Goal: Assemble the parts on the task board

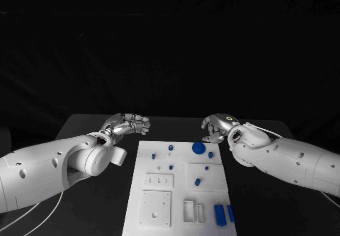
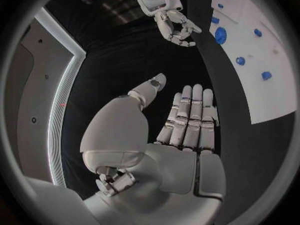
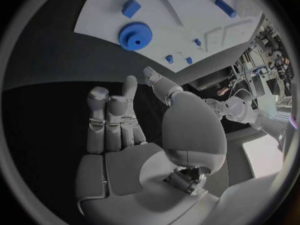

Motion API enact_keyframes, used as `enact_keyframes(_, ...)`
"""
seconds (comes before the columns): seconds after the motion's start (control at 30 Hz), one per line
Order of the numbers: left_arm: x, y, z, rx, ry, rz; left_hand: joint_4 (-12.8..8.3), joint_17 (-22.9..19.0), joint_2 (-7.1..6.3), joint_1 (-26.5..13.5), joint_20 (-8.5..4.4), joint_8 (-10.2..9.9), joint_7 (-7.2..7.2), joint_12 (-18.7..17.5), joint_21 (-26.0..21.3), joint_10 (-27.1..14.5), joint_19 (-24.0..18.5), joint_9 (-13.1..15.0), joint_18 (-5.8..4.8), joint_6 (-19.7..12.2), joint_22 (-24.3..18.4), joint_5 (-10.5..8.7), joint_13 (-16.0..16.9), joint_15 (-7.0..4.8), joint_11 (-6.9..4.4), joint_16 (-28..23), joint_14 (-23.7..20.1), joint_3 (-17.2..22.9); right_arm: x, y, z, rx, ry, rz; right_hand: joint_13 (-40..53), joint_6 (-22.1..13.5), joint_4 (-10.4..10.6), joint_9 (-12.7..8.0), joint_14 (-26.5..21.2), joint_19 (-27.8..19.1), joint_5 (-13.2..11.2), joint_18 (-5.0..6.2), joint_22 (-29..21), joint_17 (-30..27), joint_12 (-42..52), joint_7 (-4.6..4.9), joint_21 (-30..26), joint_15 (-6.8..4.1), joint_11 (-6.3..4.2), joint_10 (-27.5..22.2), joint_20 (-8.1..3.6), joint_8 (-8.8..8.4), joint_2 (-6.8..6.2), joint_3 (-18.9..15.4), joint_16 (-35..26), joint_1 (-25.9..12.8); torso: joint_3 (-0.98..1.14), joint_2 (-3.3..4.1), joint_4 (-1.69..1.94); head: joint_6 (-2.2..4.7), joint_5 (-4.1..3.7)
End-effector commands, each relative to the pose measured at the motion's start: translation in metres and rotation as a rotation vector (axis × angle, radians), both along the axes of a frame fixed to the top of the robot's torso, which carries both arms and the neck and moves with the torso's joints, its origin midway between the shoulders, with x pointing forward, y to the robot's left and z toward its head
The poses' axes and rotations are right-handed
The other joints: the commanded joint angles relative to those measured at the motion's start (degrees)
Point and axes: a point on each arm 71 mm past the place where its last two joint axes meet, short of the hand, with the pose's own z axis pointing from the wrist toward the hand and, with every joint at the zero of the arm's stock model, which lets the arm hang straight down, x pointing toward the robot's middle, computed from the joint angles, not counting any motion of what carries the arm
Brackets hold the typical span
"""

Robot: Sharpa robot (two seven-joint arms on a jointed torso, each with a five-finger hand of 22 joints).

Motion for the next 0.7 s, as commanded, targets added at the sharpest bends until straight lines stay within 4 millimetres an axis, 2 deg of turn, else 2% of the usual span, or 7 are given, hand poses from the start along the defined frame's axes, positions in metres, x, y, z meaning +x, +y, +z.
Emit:
enact_keyframes(0.03,0.0,-0.003,0.001,-0.01,-0.006,-0.017,-0.3,-0.1,-0.09,-0.7,0.16,-0.4,0.43,-0.3,0.2,0.1,-0.2,-0.1,1.09,0.5,1.3,0.05,0.1,0.1,0.36,-0.2,-0.1,0.0,0.002,-0.001,-0.008,-0.014,0.095,0.021,12.9,0.3,0.4,-0.2,0.0,0.2,0.5,3.85,1.4,1.9,13.0,0.45,1.5,0.27,0.65,-6.4,-0.24,-0.63,0.13,-0.4,2.0,0.1,0.46,0.0,-0.37,0.11,-0.15)
enact_keyframes(0.2,0.001,-0.004,0.001,-0.01,-0.006,-0.019,-0.3,-0.1,-0.08,-0.7,0.16,-0.4,0.43,-0.3,0.2,0.1,-0.2,-0.1,1.09,0.5,1.3,0.04,0.1,0.1,0.36,-0.2,-0.1,0.0,0.006,0.004,-0.013,-0.06,0.083,0.037,21.8,-0.4,0.4,-0.6,-0.9,-0.2,1.6,3.85,1.5,6.1,22.5,1.02,5.1,0.85,1.17,-9.0,-1.08,-1.54,0.8,-1.0,5.4,-0.8,0.71,0.05,-0.42,0.14,-0.31)
enact_keyframes(0.27,0.001,-0.004,0.001,-0.009,-0.006,-0.019,-0.3,-0.1,-0.07,-0.7,0.17,-0.4,0.43,-0.4,0.2,0.1,-0.2,-0.1,1.09,0.5,1.3,0.04,0.1,0.1,0.36,-0.2,-0.1,0.0,0.006,0.008,-0.018,-0.071,0.094,0.041,22.1,-0.4,0.3,-0.6,-1.0,-0.3,1.7,3.85,1.4,6.5,22.8,1.11,5.4,0.89,1.22,-9.2,-1.14,-1.57,0.78,-0.9,5.5,-0.8,0.59,0.06,-0.33,0.09,-0.37)
enact_keyframes(0.3,0.001,-0.004,0.001,-0.009,-0.006,-0.019,-0.3,-0.1,-0.07,-0.7,0.17,-0.4,0.43,-0.4,0.2,0.1,-0.2,-0.1,1.09,0.5,1.3,0.04,0.1,0.1,0.36,-0.2,-0.1,0.0,0.006,0.01,-0.019,-0.073,0.1,0.043,22.3,-0.5,0.3,-0.7,-1.0,-0.4,1.6,3.85,1.4,6.6,22.9,1.08,5.5,0.88,1.2,-9.2,-1.14,-1.6,0.77,-0.9,5.5,-0.8,0.65,0.09,-0.3,0.09,-0.39)
enact_keyframes(0.43,0.002,-0.004,0.001,-0.009,-0.005,-0.019,-0.3,-0.1,-0.06,-0.7,0.17,-0.4,0.43,-0.4,0.2,0.1,-0.2,-0.1,1.09,0.5,1.3,0.03,0.1,0.11,0.37,-0.2,-0.1,0.0,0.007,0.015,-0.027,-0.086,0.131,0.045,22.9,-1.0,0.3,-0.8,-1.0,-0.6,1.4,3.85,1.4,7.2,23.6,0.91,6.2,0.77,1.06,-9.2,-1.13,-1.94,0.82,-0.9,5.8,-1.2,0.52,0.1,-0.11,-0.07,-0.45)
enact_keyframes(0.53,0.002,-0.005,0.0,-0.009,-0.005,-0.02,-0.3,-0.1,-0.06,-0.7,0.17,-0.4,0.43,-0.4,0.2,0.1,-0.2,-0.1,1.09,0.5,1.3,0.03,0.1,0.11,0.37,-0.2,-0.1,0.0,0.008,0.015,-0.033,-0.089,0.142,0.041,23.0,-1.1,0.4,-0.8,-1.0,-0.6,1.4,3.85,1.4,7.4,23.7,0.89,6.4,0.74,1.03,-9.2,-1.14,-1.97,0.86,-1.0,5.8,-1.3,0.41,0.09,-0.09,-0.2,-0.4)
enact_keyframes(0.7,0.002,-0.005,0.0,-0.009,-0.005,-0.021,-0.4,-0.1,-0.05,-0.7,0.18,-0.4,0.43,-0.4,0.2,0.1,-0.2,-0.1,1.09,0.5,1.3,0.02,0.1,0.11,0.37,-0.2,-0.1,0.1,0.009,0.016,-0.039,-0.095,0.159,0.04,23.3,-1.3,0.3,-0.9,-1.0,-0.7,1.6,3.85,1.4,7.7,24.0,0.81,6.8,0.68,0.96,-9.1,-1.17,-2.04,1.17,-1.1,6.0,-1.5,0.38,0.12,-0.07,-0.44,-0.33)
